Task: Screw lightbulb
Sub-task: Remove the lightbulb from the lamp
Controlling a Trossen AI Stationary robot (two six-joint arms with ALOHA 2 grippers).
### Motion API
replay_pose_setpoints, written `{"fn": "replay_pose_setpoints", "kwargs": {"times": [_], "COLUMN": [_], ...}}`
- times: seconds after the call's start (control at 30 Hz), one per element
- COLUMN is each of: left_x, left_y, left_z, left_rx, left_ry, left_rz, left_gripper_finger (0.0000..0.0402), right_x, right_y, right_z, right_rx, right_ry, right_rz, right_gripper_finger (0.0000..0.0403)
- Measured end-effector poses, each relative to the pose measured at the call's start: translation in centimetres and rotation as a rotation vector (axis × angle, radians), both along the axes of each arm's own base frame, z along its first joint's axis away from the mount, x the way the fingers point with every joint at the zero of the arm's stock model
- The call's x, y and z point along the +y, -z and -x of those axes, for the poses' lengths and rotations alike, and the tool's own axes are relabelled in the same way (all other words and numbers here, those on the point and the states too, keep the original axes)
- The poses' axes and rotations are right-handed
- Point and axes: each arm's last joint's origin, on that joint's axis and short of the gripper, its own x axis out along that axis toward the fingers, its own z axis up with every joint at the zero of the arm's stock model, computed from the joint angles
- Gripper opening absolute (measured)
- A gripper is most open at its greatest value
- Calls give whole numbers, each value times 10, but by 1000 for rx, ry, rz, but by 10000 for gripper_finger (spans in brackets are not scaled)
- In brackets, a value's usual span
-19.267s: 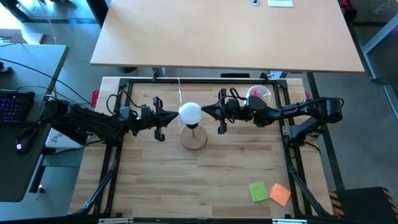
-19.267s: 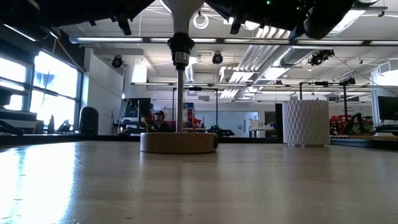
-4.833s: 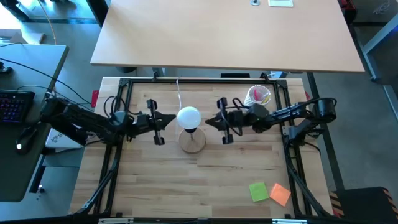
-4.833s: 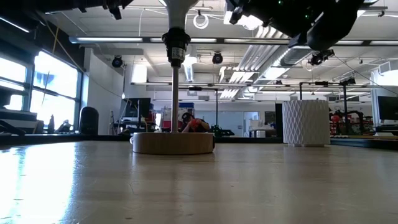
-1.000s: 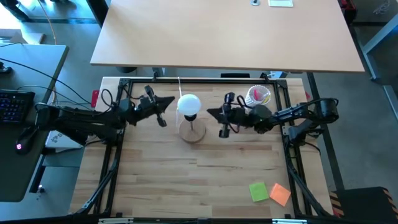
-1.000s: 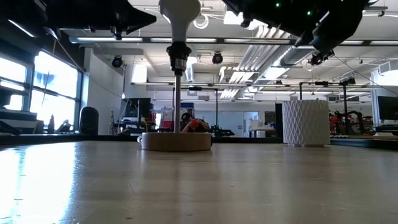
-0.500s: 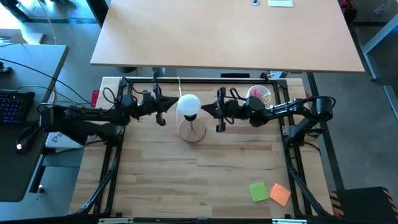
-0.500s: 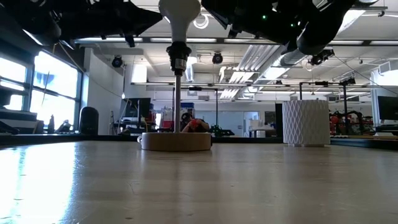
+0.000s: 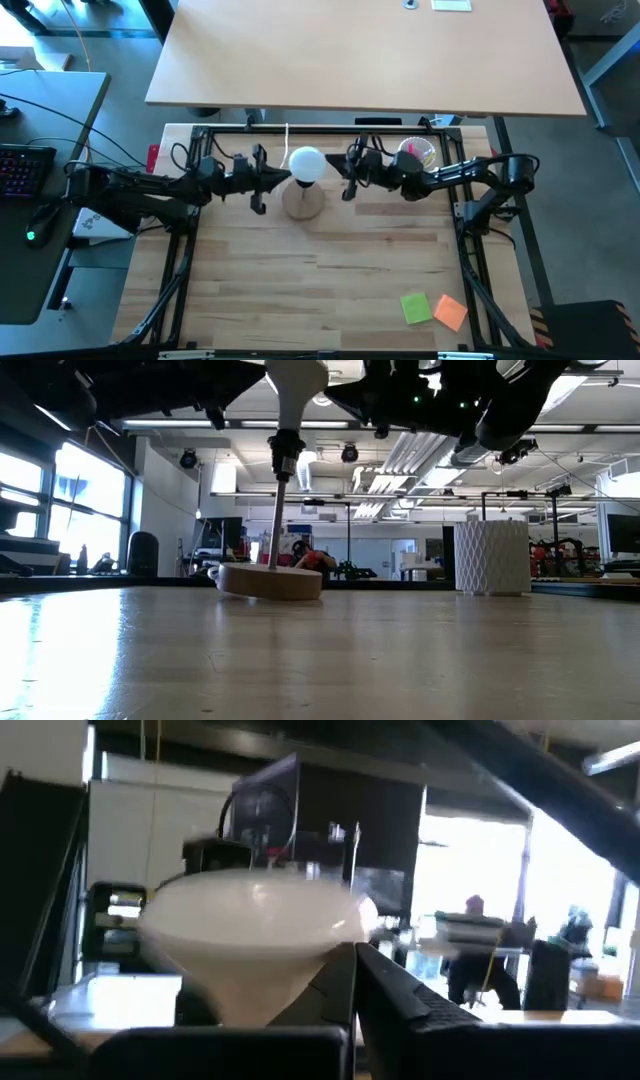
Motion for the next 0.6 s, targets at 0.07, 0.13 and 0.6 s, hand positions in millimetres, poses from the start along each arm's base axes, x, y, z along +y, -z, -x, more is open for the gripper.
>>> {"fn": "replay_pose_setpoints", "kwargs": {"times": [0.07, 0.13, 0.6], "left_x": [-3, -5, -17], "left_y": [0, 0, 2], "left_z": [0, -1, 2], "left_rx": [2, 0, 66], "left_ry": [6, 9, -36], "left_rz": [3, 4, 39], "left_gripper_finger": [0, 0, 0], "right_x": [0, -1, -3], "right_y": [1, 1, -7], "right_z": [0, 0, 5], "right_rx": [6, 4, -14], "right_ry": [19, 28, 98], "right_rz": [-11, -13, -20], "right_gripper_finger": [2, 2, 2]}}
